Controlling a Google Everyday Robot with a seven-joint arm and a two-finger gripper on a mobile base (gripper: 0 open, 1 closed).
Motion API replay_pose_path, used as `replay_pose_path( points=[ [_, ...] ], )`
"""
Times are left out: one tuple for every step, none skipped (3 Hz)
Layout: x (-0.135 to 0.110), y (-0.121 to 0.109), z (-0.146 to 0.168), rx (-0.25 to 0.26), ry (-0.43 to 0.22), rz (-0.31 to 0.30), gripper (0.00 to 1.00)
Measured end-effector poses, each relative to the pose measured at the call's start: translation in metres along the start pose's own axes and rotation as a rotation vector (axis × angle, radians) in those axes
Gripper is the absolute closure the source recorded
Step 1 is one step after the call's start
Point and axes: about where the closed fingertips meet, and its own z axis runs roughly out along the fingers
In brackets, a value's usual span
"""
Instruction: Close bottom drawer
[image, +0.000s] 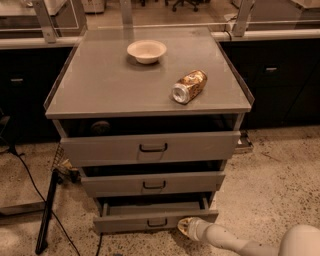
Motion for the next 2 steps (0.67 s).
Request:
replay_pose_path(
  points=[
    [-0.003, -0.013, 0.012, 0.019, -0.002, -0.007, 1.00],
    [-0.006, -0.026, 0.024, 0.033, -0.004, -0.011, 1.00]
  ],
)
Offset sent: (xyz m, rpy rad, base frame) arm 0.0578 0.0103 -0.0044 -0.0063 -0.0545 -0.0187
